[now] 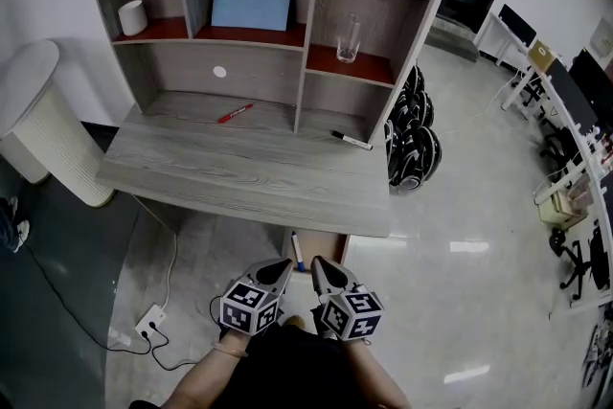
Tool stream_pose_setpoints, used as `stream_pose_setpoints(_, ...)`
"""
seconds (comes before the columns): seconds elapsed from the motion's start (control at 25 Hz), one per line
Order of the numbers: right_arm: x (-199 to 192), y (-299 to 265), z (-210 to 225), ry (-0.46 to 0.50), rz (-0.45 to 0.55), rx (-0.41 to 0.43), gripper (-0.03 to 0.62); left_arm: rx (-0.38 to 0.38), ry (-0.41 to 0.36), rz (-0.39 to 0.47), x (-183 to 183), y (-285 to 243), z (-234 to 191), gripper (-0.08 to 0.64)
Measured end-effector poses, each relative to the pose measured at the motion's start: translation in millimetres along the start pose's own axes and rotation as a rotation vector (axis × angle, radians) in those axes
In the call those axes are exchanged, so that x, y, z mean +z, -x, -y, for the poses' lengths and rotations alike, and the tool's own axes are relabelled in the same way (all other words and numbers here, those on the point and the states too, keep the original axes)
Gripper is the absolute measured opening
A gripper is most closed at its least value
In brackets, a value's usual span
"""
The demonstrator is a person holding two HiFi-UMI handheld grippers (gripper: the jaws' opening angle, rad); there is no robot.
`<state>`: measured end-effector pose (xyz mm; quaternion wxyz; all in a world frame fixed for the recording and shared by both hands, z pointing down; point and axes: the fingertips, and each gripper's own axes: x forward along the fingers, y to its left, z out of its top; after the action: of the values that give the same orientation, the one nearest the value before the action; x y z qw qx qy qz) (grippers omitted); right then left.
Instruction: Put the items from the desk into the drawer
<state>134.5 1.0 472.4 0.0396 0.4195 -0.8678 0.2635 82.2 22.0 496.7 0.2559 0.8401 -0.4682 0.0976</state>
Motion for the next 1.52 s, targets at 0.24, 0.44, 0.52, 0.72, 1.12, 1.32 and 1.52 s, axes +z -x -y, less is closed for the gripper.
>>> stream_pose_setpoints(0.24, -5.5, -9.8, -19.0, 0.004, -0.037, 0.078, -0.011, 0.039, 0.024, 0.007, -2.0, 9.5, -6.6, 0.0)
stream_pose_setpoints(0.44, -14.2, -28.6, -39.1, -0.022, -0.078, 0.165, -0.011, 0.081, 0.052, 0.008, -3.3, 17.3, -24.4, 0.0)
stream_pose_setpoints(0.52, -14.4, -38.1, -43.8, -0.038, -0.088, 0.185, -0.011, 0.099, 0.066, 0.005, -3.3, 19.4, -35.1, 0.0)
stream_pose_setpoints(0.72, -9.6, -70.3, -50.4, -0.032, -0.118, 0.205, -0.011, 0.128, 0.094, 0.007, 7.3, 18.4, -67.3, 0.0)
stream_pose_setpoints(1.12, 9.9, -161.5, -63.5, 0.134, -0.211, 0.243, -0.011, 0.159, 0.109, 0.035, 56.7, 6.0, -145.3, 0.0)
stream_pose_setpoints(1.32, 27.9, -213.4, -62.0, 0.261, -0.251, 0.252, -0.011, 0.161, 0.115, 0.043, 78.7, -2.9, -182.2, 0.0)
stream_pose_setpoints(1.52, 46.6, -264.7, -64.1, 0.364, -0.284, 0.277, -0.011, 0.146, 0.118, 0.044, 98.9, -11.3, -213.4, 0.002)
